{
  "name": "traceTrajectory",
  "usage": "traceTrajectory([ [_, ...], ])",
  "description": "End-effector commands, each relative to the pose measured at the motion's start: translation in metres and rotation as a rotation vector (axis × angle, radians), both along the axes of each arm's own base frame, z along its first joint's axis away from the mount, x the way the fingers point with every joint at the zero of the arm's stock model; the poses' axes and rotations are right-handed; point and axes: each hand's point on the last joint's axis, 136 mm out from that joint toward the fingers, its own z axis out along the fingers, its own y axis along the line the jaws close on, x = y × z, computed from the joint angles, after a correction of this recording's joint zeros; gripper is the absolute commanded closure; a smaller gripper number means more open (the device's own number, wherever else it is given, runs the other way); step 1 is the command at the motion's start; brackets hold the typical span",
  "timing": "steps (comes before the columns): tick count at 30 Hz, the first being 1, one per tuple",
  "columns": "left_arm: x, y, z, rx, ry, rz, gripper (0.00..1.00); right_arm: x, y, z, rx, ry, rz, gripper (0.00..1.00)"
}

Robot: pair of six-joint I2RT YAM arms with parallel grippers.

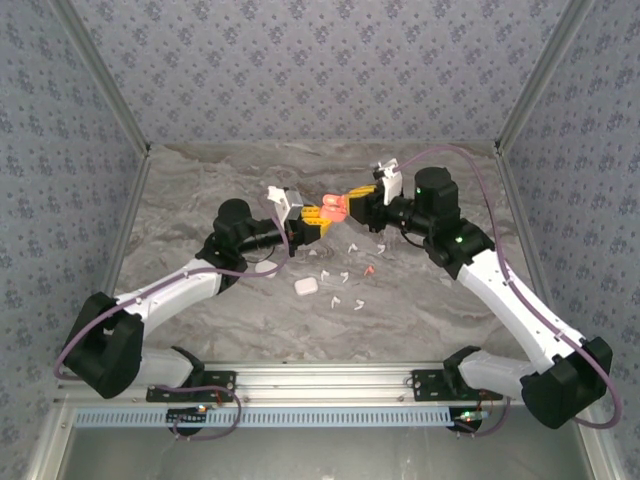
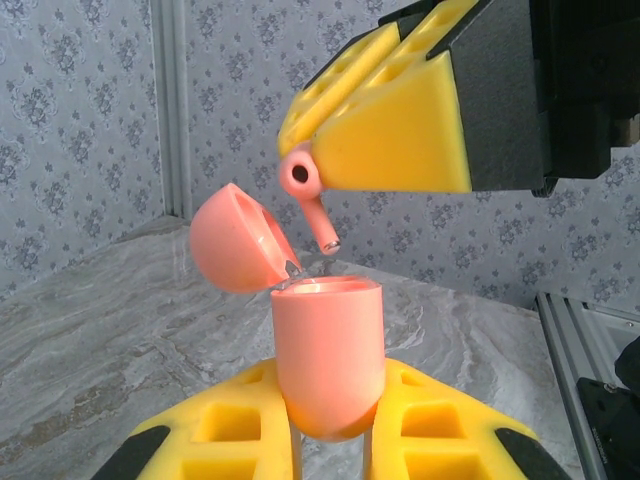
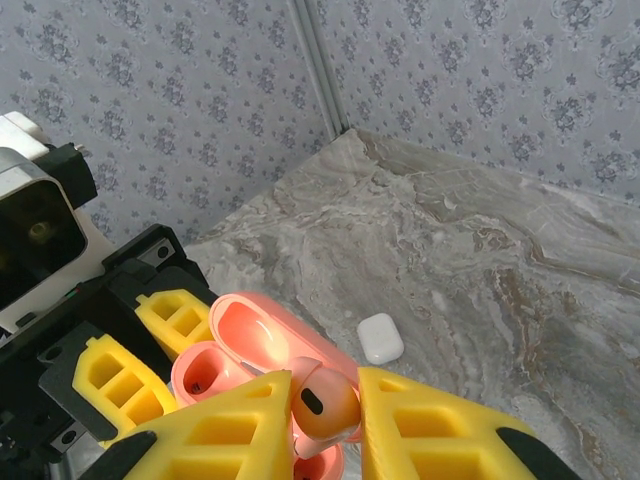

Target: Insert the wireless bluetooth earbuds into the charging case

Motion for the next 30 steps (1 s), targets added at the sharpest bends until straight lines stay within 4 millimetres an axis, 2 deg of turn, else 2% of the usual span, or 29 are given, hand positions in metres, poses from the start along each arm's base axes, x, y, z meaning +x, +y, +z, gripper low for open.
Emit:
traceTrajectory([
  [1, -0.003, -0.003, 0.026, -0.047, -0.057, -0.025, 1.00, -0.002, 0.005, 0.001, -0.008, -0.015, 0.029, 0.77],
  [9, -0.002, -0.003, 0.025, -0.042, -0.056, -0.021, 1.00, -0.004, 0.001, -0.018, -0.055, 0.015, 0.013, 0.77],
  [18, -0.002, -0.003, 0.025, -0.042, -0.054, -0.019, 1.00, -0.012, 0.005, -0.024, -0.044, 0.040, 0.065, 0.75],
  [25, -0.003, -0.003, 0.025, -0.044, -0.053, -0.022, 1.00, -0.014, 0.004, -0.019, 0.030, 0.093, 0.104, 0.68],
  [30, -0.003, -0.002, 0.027, -0.046, -0.056, -0.020, 1.00, -0.010, -0.001, -0.009, 0.073, 0.105, 0.096, 0.53],
])
